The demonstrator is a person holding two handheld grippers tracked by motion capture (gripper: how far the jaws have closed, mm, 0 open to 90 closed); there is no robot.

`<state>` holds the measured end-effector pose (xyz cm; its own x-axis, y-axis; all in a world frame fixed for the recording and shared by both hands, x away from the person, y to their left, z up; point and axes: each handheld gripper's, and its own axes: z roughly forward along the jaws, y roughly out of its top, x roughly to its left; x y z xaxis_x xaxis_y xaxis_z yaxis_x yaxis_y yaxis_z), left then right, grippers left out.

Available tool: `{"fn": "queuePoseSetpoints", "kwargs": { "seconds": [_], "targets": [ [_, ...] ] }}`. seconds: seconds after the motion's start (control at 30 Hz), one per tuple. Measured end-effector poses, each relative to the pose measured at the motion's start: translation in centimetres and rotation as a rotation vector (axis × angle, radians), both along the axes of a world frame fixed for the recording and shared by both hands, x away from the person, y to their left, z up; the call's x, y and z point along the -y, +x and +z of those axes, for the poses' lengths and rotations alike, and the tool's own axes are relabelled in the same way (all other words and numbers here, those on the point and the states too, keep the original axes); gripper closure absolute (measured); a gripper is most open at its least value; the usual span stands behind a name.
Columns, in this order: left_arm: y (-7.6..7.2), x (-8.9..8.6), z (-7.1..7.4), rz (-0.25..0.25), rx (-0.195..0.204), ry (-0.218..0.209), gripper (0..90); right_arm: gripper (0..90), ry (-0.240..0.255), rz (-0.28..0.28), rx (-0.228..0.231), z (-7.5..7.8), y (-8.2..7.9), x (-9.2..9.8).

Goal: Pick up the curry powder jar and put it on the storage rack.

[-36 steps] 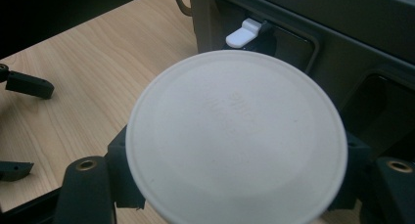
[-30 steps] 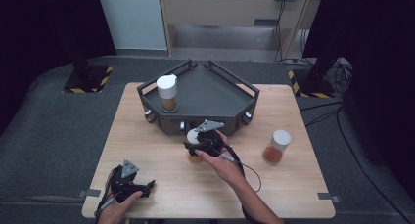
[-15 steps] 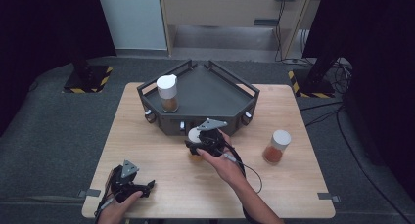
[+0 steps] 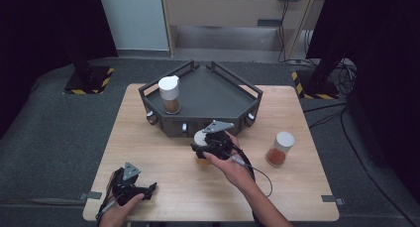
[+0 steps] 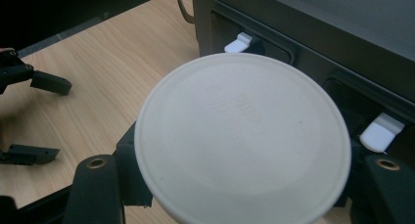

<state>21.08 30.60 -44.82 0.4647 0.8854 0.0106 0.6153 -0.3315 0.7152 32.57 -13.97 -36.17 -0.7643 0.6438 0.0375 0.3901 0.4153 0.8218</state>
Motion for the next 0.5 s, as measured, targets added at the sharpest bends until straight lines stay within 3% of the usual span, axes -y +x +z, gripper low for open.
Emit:
{"fn": "queuePoseSetpoints", "kwargs": {
  "seconds": [0.5],
  "targets": [
    [-0.1,0.1,0.0,0.007,0.0,0.0,0.0,34.0,-0.023,0.012,-0.003,1.5,-0.4,0.6]
  ]
}}
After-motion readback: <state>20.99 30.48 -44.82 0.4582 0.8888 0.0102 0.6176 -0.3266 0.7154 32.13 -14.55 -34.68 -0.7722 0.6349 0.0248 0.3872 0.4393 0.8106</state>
